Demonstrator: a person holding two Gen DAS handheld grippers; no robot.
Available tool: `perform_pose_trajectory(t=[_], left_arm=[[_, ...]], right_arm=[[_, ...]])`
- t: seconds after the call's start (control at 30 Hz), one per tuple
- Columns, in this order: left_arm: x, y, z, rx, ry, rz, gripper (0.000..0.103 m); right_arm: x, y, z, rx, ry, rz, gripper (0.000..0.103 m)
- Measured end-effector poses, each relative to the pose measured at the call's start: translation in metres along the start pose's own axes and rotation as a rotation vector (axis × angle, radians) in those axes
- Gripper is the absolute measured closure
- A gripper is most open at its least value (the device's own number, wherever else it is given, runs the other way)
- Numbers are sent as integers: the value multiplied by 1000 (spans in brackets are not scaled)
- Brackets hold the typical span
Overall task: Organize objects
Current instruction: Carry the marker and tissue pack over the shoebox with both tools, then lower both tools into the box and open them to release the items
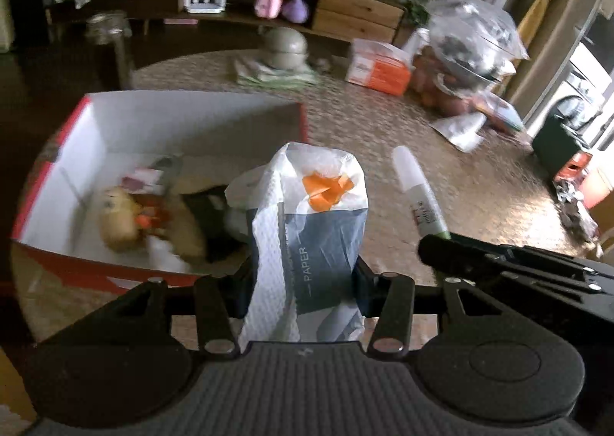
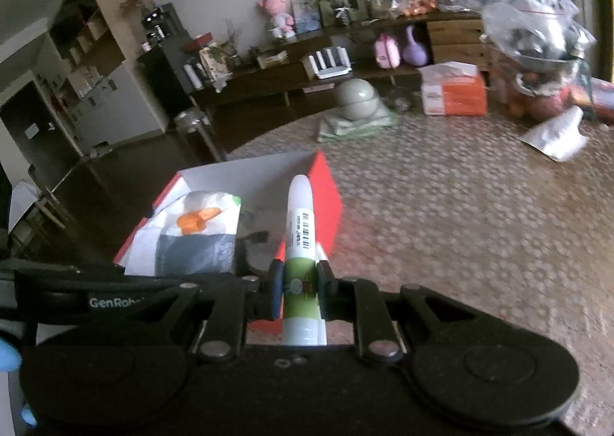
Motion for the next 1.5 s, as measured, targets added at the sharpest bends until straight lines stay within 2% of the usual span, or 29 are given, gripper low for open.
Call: perform_pose_trajectory(t=[0.47,0.7,0.87,1.27,1.5], left_arm=[[80,36,-1,-30,152,-39,54],[106,56,21,-9,234,-12,54],[126,63,44,37,299,-7,54],[133,54,82,138,288,33,54],[136,46,94,156,282,50,51]], right_arm=[[63,31,59,34,27,-64,86],[71,38,101,94,-16,-82,86],[76,42,129,130,-27,-84,86],[85,28,172,219,-33,-110,86],[82,21,180,252,-45,-110,86]])
Point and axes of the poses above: each gripper's, at about its wrist camera, not at the fingertips, and z roughly the way its jaws point, x to its left, y to its top, the point moved 4 cm from there along z, roughly the way its jaws point, and after that the axes turned 5 degrees about -z, right-handed, at the moved point
